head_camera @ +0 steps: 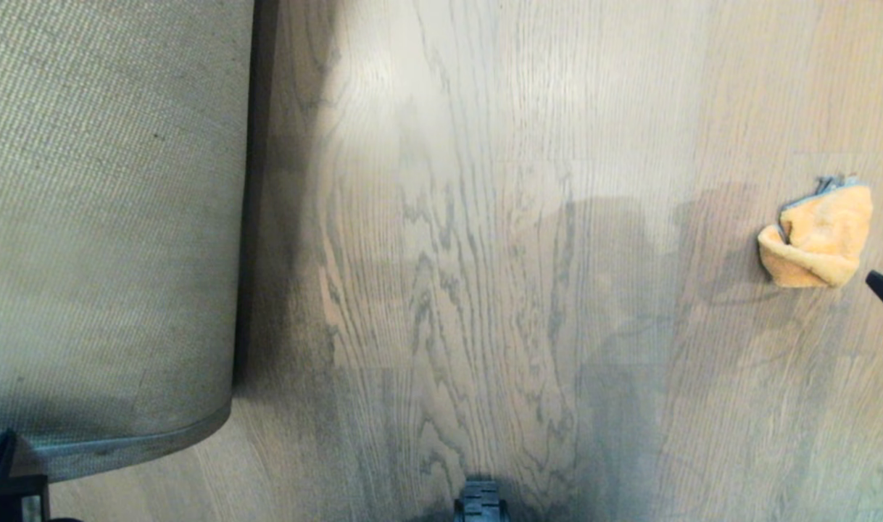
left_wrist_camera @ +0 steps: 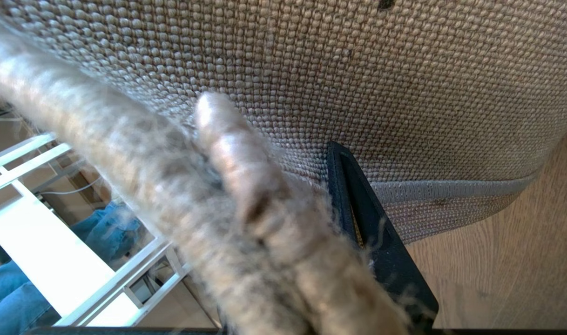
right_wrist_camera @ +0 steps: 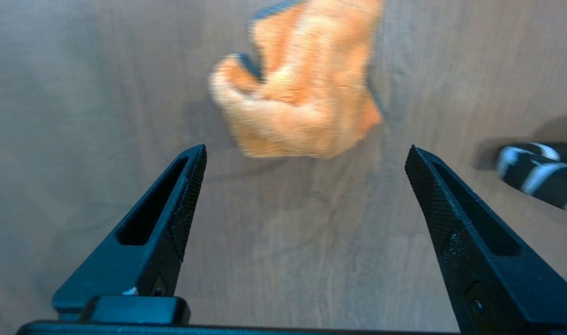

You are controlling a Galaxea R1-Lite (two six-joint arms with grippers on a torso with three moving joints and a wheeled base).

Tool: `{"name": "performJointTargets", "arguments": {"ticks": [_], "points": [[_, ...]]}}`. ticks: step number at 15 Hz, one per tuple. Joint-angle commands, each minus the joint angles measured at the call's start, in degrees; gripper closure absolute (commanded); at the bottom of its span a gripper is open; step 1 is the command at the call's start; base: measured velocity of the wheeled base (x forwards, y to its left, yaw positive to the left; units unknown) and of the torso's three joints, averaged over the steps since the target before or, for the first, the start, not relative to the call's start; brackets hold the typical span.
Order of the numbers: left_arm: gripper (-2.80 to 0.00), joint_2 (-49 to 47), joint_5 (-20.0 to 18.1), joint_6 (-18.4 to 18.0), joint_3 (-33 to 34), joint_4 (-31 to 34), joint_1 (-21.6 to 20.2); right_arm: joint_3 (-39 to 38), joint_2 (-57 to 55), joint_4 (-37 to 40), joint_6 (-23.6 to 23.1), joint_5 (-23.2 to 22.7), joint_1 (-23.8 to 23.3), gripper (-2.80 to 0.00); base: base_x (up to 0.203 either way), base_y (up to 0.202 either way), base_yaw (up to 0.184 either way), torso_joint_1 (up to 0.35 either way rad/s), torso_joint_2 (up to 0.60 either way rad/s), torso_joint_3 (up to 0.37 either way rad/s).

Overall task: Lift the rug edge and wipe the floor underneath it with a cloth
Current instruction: Put down the rag

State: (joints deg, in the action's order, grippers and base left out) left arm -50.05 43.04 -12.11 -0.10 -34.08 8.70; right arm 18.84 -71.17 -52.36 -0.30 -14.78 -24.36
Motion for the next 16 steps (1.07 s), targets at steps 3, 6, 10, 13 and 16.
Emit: {"name": "performJointTargets", "arguments": {"ticks": [3, 6, 10, 13, 16], "points": [[0.0, 0.1, 0.2, -0.1, 0.0, -0.2, -0.7, -1.6, 4.3, -0.3, -0.1, -6.0, 0.0, 0.0, 0.0, 0.0, 0.0, 0.0, 0.0, 0.0], [0.0, 0.3, 0.1, -0.1, 0.0, 0.4, -1.6, -2.8, 8.1, 2.8, -0.1, -9.9, 0.0, 0.0, 0.0, 0.0, 0.0, 0.0, 0.0, 0.0], [0.0, 0.3, -0.1, -0.2, 0.0, 0.8, -3.6, -4.0, 18.3, 14.8, -0.3, -16.3, 0.0, 0.0, 0.0, 0.0, 0.0, 0.0, 0.0, 0.0], [0.0, 0.3, -0.6, -0.4, 0.0, 1.1, -5.3, -4.5, 26.9, 25.5, -1.7, -18.9, 0.0, 0.0, 0.0, 0.0, 0.0, 0.0, 0.0, 0.0], [0.0, 0.4, -1.8, -0.7, 0.0, 1.2, -7.6, -4.4, 36.3, 36.3, -2.8, -19.5, 0.1, 0.0, 0.0, 0.0, 0.0, 0.0, 0.0, 0.0]]}}
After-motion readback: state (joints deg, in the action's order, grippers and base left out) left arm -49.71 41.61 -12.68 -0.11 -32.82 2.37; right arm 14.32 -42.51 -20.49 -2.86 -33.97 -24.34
